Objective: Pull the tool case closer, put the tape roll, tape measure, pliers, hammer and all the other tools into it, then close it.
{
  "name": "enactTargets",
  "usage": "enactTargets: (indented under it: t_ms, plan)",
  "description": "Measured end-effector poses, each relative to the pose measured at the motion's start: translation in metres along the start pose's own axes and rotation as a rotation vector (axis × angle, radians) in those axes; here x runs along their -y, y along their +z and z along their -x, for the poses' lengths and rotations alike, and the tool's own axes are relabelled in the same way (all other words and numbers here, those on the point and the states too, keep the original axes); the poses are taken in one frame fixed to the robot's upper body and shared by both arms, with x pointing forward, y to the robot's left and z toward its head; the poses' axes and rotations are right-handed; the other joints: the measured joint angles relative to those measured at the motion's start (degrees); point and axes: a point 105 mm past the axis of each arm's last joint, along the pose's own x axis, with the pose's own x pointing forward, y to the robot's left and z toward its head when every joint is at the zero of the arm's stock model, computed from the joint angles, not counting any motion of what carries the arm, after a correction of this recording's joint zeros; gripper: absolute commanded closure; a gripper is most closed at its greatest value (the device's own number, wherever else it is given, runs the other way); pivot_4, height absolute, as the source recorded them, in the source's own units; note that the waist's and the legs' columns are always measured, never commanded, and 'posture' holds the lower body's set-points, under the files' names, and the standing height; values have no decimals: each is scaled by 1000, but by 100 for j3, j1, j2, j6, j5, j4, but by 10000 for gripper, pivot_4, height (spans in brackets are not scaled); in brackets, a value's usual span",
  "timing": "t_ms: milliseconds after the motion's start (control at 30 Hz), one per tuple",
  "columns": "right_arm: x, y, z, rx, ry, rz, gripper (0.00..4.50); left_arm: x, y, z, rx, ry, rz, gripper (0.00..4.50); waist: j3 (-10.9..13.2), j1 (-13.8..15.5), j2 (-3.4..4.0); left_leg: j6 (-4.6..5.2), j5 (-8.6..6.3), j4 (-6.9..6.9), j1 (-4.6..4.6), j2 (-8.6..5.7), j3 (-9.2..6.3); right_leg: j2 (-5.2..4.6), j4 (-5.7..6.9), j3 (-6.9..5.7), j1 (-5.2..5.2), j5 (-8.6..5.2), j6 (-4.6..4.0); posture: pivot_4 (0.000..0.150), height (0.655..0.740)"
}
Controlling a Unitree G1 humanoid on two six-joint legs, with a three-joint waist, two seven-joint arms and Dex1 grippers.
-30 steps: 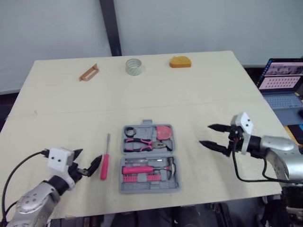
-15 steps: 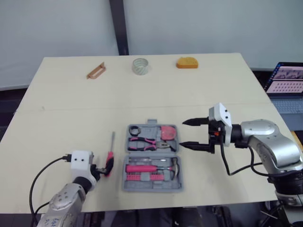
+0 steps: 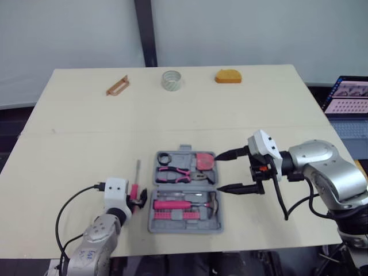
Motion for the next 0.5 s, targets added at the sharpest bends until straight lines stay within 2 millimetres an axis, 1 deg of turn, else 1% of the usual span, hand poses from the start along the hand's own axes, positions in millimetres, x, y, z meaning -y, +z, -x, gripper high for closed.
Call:
enactTargets:
  t_ms: [300,400,433,500]
  plan:
    - [0,0,0,-1,0,-1,482,0,-3,0,-22,8,-22,0,0,0,0,0,0,1,0,0,1,0,0,1,0,1,-1,1500,7400]
    - [0,0,0,-1,0,-1,0,-1,-4,0,-29,14,-39,8220,0,0,0,0,0,1,1,0,1,0,0,1,0,1,-1,1500,7400]
    - [0,0,0,-2,0,-1,0,-2,-4,0,-31,18,-42,12173,0,0,0,0,0,1,1,0,1,0,0,1,1,1,-1,1500,7400]
    - [0,0,1,-5,-1,-2,0,-5,-4,0,-34,26,-51,21884,0,0,0,0,0,1,0,0,1,-1,-2,1,0,1,-1,1500,7400]
